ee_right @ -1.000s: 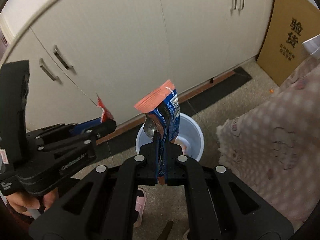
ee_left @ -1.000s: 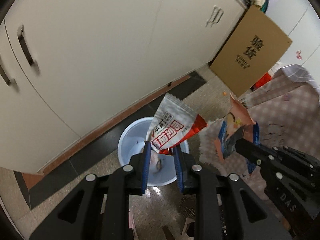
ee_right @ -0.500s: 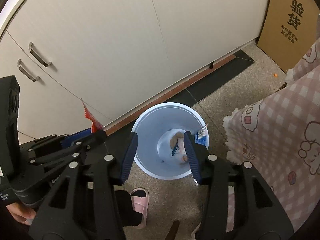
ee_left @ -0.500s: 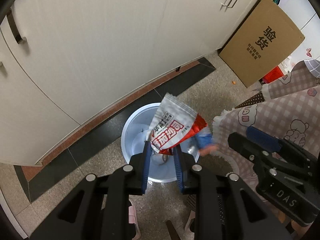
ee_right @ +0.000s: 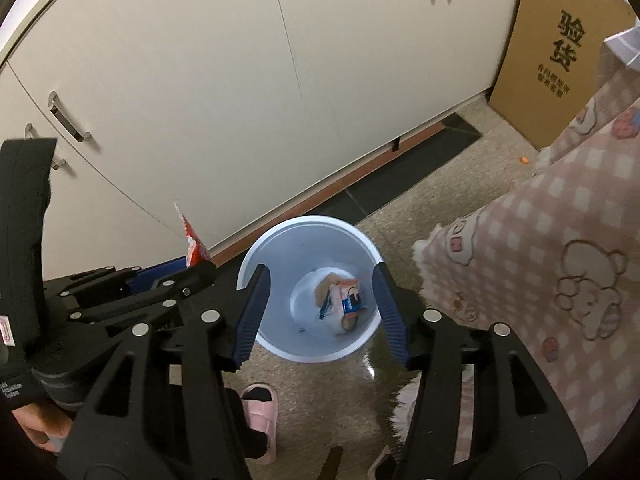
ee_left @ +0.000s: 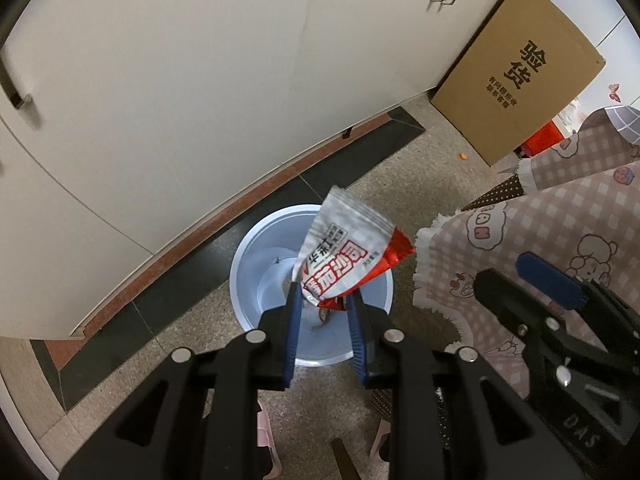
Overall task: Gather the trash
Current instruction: 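Carry both wrappers over the bin and open the right gripper to drop its wrapper, then open the left gripper over the bin to drop the red-white wrapper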
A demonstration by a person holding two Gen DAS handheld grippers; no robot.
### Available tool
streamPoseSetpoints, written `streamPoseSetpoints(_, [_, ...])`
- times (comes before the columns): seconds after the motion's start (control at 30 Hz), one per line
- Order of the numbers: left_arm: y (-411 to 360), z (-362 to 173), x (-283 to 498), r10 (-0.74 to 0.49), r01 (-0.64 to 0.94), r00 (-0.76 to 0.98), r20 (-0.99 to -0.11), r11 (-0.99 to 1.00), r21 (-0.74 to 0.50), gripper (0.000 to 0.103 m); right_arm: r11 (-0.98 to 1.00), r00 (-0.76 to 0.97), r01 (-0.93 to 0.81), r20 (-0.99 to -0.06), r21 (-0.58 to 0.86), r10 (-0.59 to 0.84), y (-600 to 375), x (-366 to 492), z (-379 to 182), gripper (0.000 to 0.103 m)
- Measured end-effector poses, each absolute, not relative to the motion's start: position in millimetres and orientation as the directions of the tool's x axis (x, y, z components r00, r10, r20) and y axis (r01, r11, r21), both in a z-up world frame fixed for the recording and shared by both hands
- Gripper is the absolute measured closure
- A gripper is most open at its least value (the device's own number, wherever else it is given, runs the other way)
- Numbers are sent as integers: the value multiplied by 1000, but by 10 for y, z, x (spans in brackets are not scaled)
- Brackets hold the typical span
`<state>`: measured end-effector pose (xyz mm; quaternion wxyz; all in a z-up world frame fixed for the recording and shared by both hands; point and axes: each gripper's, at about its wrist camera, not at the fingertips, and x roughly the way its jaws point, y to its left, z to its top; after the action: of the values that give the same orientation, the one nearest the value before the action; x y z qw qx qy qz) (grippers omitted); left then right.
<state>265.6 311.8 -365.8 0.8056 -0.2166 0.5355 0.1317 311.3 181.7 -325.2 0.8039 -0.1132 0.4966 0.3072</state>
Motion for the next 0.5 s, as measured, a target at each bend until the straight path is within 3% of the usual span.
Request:
streamPoseSetpoints(0.33, [3000,-3374,2750,-9,-403,428,-904,893,-200,80,802,355,-573,-832,167,427,1594,3134,-3004,46])
streamPoseSetpoints(0.4, [2997,-3313,2753,3,-399,438,-899,897,-191,70,807,366,-564,-822,176,436,1549,3128,-2937,46])
streamPoseSetpoints(0.47, [3010,-3229,2721,40,-417,451,-892,892,-171,42,810,373,-557,-817,182,440,1506,3135,-2890,45])
streamPoseSetpoints(0.5, [3018,-3182,2697,48,-420,463,-885,891,-171,40,811,373,-555,-814,188,445,1490,3132,-2867,45])
